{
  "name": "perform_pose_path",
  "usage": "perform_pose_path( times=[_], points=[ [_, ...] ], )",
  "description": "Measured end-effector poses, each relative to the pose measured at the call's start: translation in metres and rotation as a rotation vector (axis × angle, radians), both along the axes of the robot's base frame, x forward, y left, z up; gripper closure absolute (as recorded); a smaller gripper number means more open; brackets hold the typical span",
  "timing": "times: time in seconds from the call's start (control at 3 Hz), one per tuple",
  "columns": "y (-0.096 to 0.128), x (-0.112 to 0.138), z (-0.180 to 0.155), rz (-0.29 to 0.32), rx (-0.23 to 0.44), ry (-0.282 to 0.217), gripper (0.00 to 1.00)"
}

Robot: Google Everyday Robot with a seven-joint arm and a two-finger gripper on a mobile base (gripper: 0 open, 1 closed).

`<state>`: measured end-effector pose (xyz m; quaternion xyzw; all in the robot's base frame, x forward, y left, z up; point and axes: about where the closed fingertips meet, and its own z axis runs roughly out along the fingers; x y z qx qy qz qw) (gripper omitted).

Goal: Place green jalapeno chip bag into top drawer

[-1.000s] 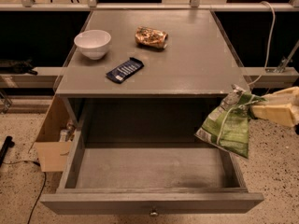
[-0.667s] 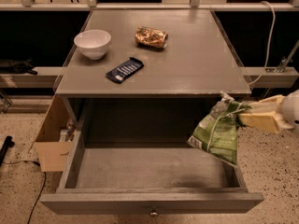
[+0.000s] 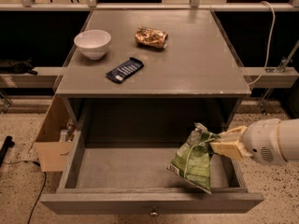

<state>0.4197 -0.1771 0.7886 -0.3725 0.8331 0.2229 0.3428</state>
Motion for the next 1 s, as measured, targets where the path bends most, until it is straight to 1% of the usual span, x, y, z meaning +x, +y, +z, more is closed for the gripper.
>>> perform_pose_path(
  times=[0.33, 0.67, 1.0],
  points=[
    [0.002, 0.000, 0.000, 0.003, -0.004, -0.003, 1.00],
    [0.010, 0.013, -0.003, 0.005, -0.015, -0.002, 1.00],
    [0.021, 0.037, -0.007, -0.005, -0.023, -0.007, 1.00]
  ],
)
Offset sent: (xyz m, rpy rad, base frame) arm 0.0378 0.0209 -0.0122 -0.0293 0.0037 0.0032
